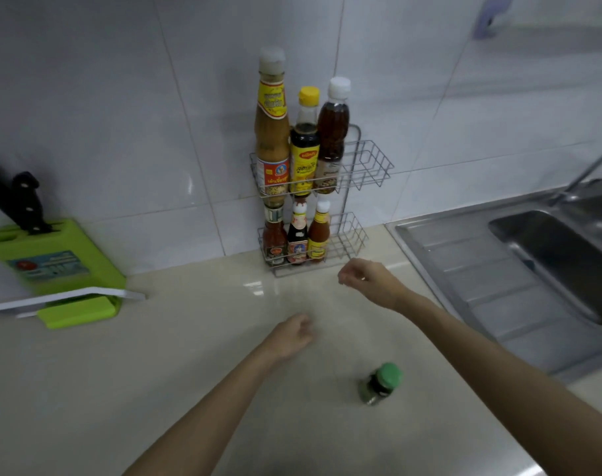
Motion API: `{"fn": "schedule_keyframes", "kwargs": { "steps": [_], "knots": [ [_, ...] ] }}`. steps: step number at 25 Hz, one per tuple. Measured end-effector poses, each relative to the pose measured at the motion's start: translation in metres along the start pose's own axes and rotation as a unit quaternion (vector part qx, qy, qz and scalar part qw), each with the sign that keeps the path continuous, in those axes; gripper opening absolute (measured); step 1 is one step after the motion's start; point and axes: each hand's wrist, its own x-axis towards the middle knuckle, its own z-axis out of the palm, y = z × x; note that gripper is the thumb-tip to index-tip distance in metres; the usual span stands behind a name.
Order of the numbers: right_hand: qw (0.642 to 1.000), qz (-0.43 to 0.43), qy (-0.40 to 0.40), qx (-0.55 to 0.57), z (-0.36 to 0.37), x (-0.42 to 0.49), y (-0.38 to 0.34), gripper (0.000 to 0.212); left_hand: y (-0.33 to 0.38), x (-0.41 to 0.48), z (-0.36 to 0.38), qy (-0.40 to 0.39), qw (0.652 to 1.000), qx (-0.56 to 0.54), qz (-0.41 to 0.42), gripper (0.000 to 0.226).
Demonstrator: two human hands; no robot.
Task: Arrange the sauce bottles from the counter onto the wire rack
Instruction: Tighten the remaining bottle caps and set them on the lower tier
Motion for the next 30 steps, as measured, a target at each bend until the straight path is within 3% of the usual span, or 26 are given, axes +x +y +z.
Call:
{"fn": "schedule_keyframes", "kwargs": {
  "steps": [3,5,7,10,14,21,25,30],
  "knots": [
    [0.994,0.01,-0.098,-0.055,-0.002,-0.054,0.003,0.021,-0.001,-0.024,0.051,-0.103,0.994,0.015,0.047,0.066],
    [0.985,-0.013,-0.122,-0.125,-0.006,-0.085,0.007,0.025,0.003,-0.035,0.082,-0.127,0.987,0.007,0.096,0.073],
    [0.976,-0.029,-0.122,-0.18,-0.012,-0.114,0.012,0.03,0.007,-0.035,0.109,-0.102,0.985,-0.025,0.138,0.066],
    [0.959,-0.035,-0.133,-0.246,-0.007,-0.146,0.017,0.038,0.013,-0.033,0.133,-0.025,0.99,-0.067,0.126,0.045],
    [0.958,-0.05,-0.064,-0.273,-0.002,-0.156,0.011,0.038,0.02,-0.037,0.132,0.008,0.991,-0.053,0.12,0.028],
    [0.953,-0.086,-0.001,-0.291,-0.042,-0.109,-0.048,0.048,0.06,-0.057,0.073,0.052,0.981,-0.085,0.169,0.035],
    [0.97,-0.178,0.007,-0.167,-0.034,-0.089,-0.09,0.053,0.065,-0.071,0.027,0.118,0.973,-0.087,0.178,0.042],
    [0.952,-0.227,0.011,-0.204,-0.028,-0.074,-0.122,0.033,0.055,-0.084,-0.008,0.149,0.972,-0.044,0.174,0.049]
  ]
}}
